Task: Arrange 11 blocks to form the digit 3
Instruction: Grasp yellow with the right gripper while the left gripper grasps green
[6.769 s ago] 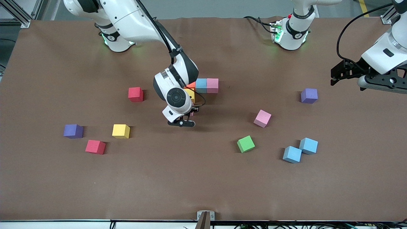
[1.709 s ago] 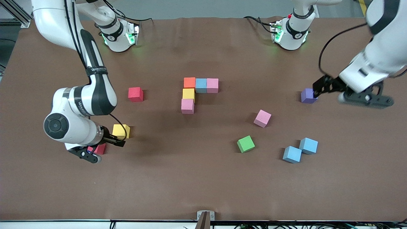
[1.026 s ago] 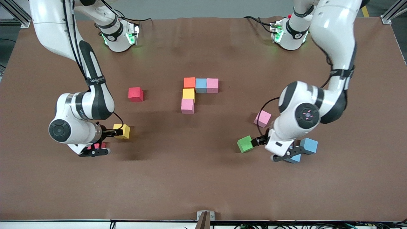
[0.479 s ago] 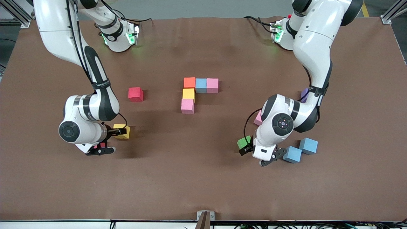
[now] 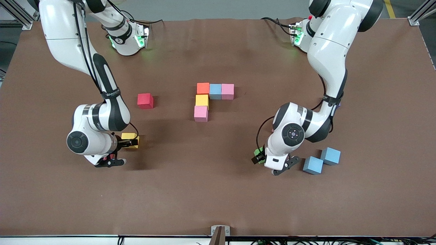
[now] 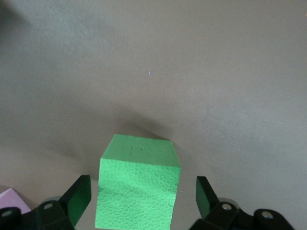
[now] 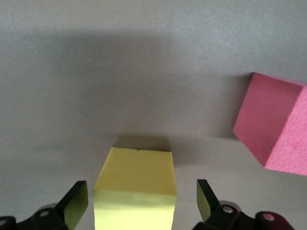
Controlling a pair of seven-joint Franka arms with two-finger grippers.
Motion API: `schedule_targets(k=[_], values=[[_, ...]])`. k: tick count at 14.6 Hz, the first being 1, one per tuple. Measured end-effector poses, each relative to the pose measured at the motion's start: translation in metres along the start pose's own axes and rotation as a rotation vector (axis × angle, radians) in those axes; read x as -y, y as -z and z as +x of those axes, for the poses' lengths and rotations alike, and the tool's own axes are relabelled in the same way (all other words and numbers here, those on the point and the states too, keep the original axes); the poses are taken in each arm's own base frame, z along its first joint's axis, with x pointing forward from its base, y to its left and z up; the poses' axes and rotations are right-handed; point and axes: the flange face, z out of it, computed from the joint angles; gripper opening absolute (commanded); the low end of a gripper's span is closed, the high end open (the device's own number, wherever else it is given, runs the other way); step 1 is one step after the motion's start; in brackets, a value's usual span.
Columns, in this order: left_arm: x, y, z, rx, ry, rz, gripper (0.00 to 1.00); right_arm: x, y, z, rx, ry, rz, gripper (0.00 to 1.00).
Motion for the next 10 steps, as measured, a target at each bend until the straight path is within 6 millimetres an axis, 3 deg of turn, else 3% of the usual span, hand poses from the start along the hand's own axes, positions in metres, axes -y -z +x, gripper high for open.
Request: schedule_targets(k=[1,3,7,10], values=[[-0.001,-0.002,-0.002,0.002,0.000,0.002,0.84,0.001,0.000,0.001,-0.005,0.001,0.000,1.00],[-0.001,-0.006,-0.003,0.005,0.011,0.007,0.59,0.002,0.000,0.001,-0.006,0.003,0.001,1.00],[-0.003,-0.005,-0.005,0.005,0.102,0.007,0.25,0.002,-0.002,0.001,-0.003,0.003,0.001,1.00],[-0.015,0.005,-0.027,0.008,0.250,0.008,0.22,0.002,-0.005,-0.001,0.007,0.002,0.000,1.00]])
